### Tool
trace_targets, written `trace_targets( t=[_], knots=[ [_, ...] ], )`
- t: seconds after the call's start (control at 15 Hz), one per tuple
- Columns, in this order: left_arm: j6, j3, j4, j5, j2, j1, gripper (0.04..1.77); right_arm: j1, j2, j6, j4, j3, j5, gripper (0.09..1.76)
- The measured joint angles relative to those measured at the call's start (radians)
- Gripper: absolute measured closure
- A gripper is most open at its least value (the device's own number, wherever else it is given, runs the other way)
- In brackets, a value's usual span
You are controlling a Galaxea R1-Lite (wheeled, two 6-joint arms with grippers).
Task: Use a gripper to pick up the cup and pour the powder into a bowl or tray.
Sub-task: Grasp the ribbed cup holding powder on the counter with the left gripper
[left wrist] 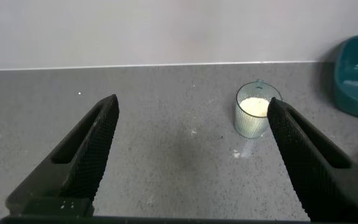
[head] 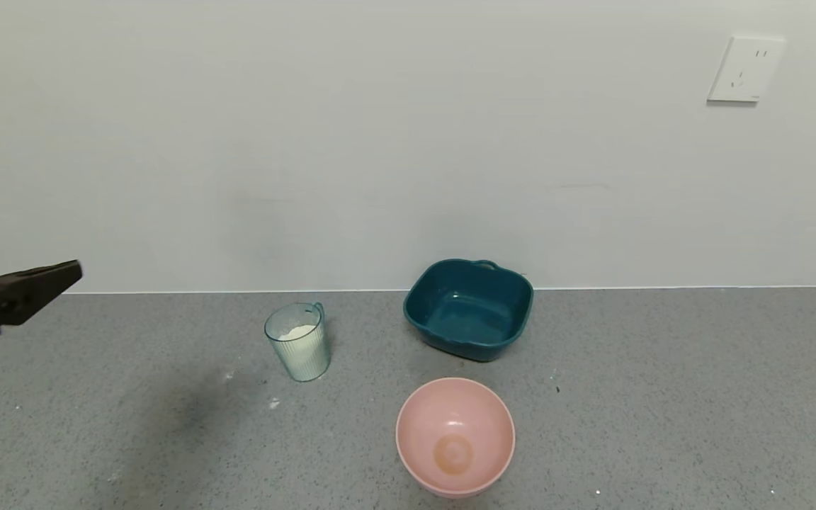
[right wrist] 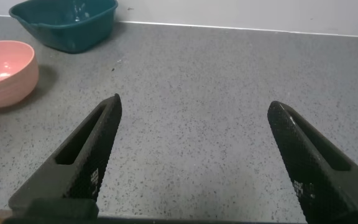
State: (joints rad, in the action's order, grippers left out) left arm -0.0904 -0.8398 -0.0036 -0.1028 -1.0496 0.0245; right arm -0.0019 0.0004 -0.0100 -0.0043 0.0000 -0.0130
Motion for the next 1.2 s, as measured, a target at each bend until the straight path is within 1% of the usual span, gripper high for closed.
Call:
trace_targets(
  t=[0.07,0.2,0.33,0.4,0.53,0.8,0.87,0.93,1.07,1.2],
  knots=[
    [-0.002,-0.043,0.002,-0.001,-0.085,0.001,0.09,0.0,0.0,0.0,0.0,0.0,0.0,0.14],
    [-0.003,-0.087,0.007,0.014,-0.217,-0.017,0.09,0.0,0.0,0.0,0.0,0.0,0.0,0.14],
    [-0.003,-0.079,0.013,0.062,-0.308,-0.059,0.09,0.0,0.0,0.0,0.0,0.0,0.0,0.14],
    [-0.003,-0.064,0.014,0.068,-0.34,-0.079,0.09,0.0,0.0,0.0,0.0,0.0,0.0,0.14],
    [-0.003,-0.022,0.012,0.071,-0.382,-0.118,0.09,0.0,0.0,0.0,0.0,0.0,0.0,0.14],
    [-0.003,0.056,0.005,0.076,-0.423,-0.192,0.09,0.0,0.0,0.0,0.0,0.0,0.0,0.14],
    [0.003,0.069,0.002,0.087,-0.432,-0.207,0.09,0.0,0.0,0.0,0.0,0.0,0.0,0.14],
    [0.008,0.081,0.0,0.112,-0.439,-0.215,0.09,0.0,0.0,0.001,0.0,0.0,0.0,0.14],
    [0.026,0.107,-0.003,0.183,-0.453,-0.222,0.09,0.0,0.0,0.0,0.0,0.0,0.0,0.14],
    [0.061,0.128,-0.016,0.193,-0.472,-0.224,0.09,0.0,0.0,0.0,0.0,0.0,0.0,0.14]
  ],
)
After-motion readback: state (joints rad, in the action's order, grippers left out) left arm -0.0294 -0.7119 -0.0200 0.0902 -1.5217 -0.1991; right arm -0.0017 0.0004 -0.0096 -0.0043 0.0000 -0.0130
